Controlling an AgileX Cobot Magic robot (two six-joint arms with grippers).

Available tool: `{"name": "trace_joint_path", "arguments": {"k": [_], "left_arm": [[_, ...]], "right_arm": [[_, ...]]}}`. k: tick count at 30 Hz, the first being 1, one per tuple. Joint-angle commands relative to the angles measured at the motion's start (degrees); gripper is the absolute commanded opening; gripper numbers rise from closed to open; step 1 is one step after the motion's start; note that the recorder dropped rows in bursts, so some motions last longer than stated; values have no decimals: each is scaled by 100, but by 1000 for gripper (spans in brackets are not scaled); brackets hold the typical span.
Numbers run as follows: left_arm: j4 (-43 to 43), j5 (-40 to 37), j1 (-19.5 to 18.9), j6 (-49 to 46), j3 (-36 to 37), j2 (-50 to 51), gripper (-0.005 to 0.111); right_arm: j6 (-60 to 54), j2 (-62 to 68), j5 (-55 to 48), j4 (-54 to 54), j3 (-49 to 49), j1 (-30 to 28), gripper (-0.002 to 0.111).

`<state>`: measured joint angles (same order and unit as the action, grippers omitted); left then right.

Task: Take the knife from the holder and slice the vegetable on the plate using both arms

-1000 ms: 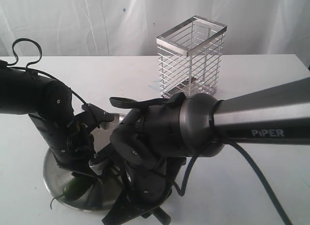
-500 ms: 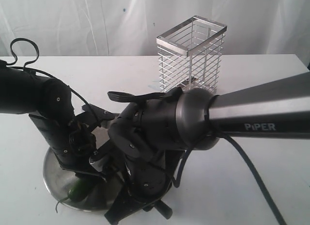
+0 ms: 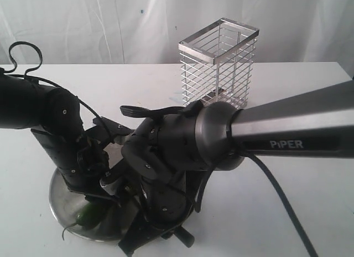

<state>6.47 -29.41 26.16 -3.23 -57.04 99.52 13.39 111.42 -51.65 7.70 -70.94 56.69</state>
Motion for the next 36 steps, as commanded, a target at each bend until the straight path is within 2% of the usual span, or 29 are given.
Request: {"name": "trace_joint_path", "arguments": {"k": [1,12,17,19,22,23,29,36], "left_arm": [[-76,-28,8,3,25,-364,39],[-200,-412,8,-26,204,-391,39],[-189,169,8,4,839,-391,39],[-137,214,8,4,839,-391,45],[-109,217,8,4,775,-488,61],[-109,154,8,4,697,-553,63],[-159,-210,8,4,408,-942,63],[-580,-389,8,179,397,-1251,63]], "right_arm": [[-114,-4,-99,3,-32,-20,0],[57,-418,-123,28,-46,-20,0],[68,-427,-139,-5,-46,-20,0],[68,-427,-166,-56,-46,-20,0],[68,-462,-207,-66,-46,-20,0],[68,-462,-207,-66,-46,-20,0],[27,-471,-244,-324,-46,-8,0],[27,-537,-237,-336,-46,139,0]]}}
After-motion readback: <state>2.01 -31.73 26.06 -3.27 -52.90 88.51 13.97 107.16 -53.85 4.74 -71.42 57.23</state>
